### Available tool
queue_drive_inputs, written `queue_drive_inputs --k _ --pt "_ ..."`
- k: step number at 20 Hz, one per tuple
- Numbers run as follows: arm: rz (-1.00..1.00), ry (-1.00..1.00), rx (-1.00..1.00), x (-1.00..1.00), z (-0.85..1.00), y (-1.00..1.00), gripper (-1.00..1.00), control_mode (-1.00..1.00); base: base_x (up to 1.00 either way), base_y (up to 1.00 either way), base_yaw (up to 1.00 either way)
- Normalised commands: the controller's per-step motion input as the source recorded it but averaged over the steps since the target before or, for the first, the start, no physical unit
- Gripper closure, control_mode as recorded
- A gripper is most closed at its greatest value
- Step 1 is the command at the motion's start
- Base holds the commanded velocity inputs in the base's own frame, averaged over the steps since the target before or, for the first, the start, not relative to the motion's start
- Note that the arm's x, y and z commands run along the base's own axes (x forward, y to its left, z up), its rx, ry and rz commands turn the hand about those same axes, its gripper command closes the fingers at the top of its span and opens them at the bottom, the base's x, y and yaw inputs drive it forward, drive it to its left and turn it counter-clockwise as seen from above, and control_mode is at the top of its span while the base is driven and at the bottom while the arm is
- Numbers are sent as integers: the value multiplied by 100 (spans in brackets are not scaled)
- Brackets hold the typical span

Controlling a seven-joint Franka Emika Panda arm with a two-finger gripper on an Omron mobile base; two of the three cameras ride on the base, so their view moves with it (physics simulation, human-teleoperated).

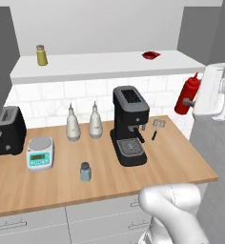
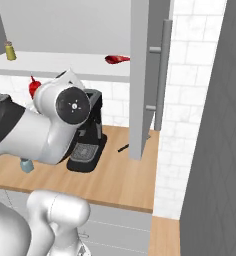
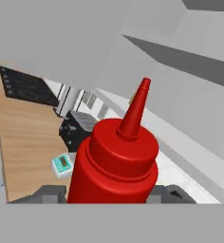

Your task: Put the shaker and condiment bottle from the counter next to their counterparts in the cabinet.

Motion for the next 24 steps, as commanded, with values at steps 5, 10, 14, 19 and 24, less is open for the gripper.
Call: queue_drive_inputs --k 5,10,14,19,24 --pt "-19 0 0 -17 95 -4 100 -100 0 0 0" --pt "-28 0 2 -3 35 -1 100 -100 0 0 0" --pt "-15 0 1 0 0 0 100 -100 0 0 0" --pt "-9 0 0 12 -11 4 100 -100 0 0 0" --pt "-37 0 8 52 -12 1 100 -100 0 0 0"
